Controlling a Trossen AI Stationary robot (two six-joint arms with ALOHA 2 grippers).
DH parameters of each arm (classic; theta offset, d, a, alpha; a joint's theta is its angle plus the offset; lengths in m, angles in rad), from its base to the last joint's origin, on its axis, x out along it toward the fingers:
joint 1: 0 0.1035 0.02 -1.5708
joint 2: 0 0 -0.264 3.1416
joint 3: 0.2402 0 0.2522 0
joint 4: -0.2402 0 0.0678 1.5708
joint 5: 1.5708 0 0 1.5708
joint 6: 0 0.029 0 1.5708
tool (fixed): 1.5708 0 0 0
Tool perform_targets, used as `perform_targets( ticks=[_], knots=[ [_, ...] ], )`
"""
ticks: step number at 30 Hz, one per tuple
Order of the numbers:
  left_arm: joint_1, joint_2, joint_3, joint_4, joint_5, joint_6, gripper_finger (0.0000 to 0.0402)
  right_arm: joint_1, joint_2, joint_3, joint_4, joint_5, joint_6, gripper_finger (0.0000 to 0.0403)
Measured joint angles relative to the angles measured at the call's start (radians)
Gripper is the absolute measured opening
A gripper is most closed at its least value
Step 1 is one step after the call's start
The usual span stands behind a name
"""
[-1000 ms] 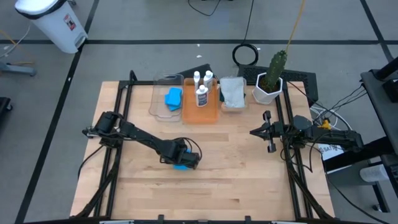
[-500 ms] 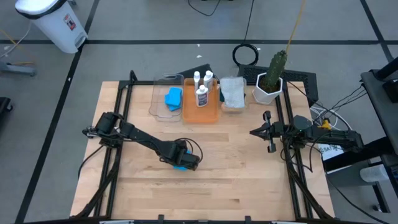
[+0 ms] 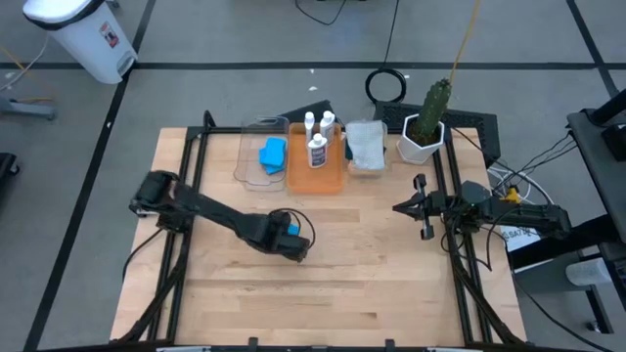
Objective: Pick & Place Kitchen Items
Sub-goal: Put the blue sponge into the transparent bin
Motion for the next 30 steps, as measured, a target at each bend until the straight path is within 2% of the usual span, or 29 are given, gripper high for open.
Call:
perform_targets(
  ticks=[10,17,23,30],
  knots=[
    [0.079,-0.305,0.003,-0.054,-0.196,0.197,0.0136,0.0,0.0,0.0,0.0,0.0,0.0,0.0],
    [0.247,-0.493,0.004,-0.057,-0.346,0.401,0.0136,0.0,0.0,0.0,0.0,0.0,0.0,0.0],
    [0.47,-0.526,0.004,-0.054,-0.355,0.542,0.0136,0.0,0.0,0.0,0.0,0.0,0.0,0.0],
    [0.706,-0.42,0.005,-0.049,-0.282,0.613,0.0136,0.0,0.0,0.0,0.0,0.0,0.0,0.0]
  ],
)
